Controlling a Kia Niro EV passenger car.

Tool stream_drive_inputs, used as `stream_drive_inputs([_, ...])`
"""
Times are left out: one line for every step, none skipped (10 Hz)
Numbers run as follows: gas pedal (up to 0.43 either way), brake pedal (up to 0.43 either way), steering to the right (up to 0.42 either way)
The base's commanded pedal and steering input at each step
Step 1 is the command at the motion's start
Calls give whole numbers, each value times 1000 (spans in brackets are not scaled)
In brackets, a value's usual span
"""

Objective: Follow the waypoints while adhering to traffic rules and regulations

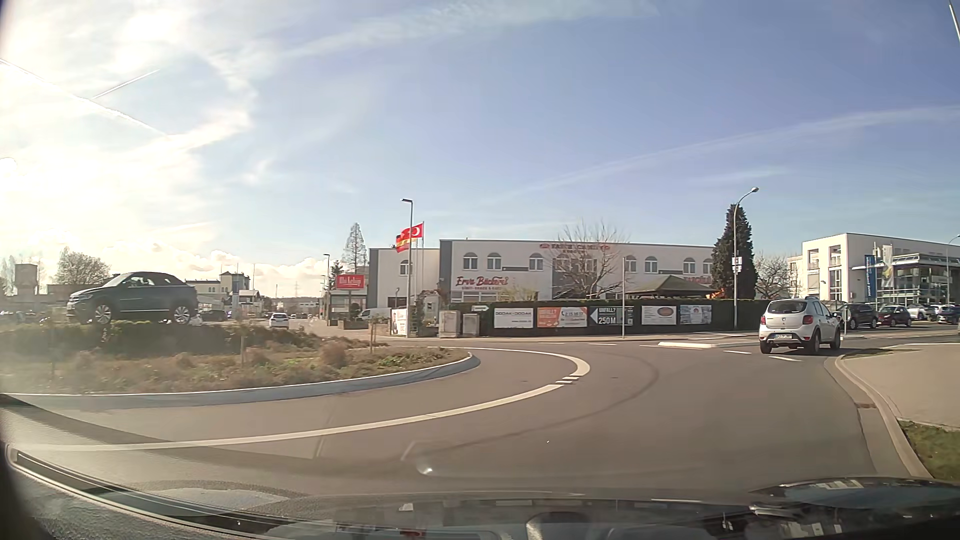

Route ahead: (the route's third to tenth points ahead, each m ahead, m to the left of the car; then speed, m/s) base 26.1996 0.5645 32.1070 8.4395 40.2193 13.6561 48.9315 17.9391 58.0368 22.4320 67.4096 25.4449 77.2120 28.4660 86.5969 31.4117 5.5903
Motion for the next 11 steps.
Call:
stream_drive_inputs([177,0,276])
stream_drive_inputs([189,0,279])
stream_drive_inputs([189,0,278])
stream_drive_inputs([189,0,276])
stream_drive_inputs([189,0,266])
stream_drive_inputs([189,0,248])
stream_drive_inputs([189,0,229])
stream_drive_inputs([189,0,199])
stream_drive_inputs([189,0,160])
stream_drive_inputs([189,0,127])
stream_drive_inputs([189,0,90])
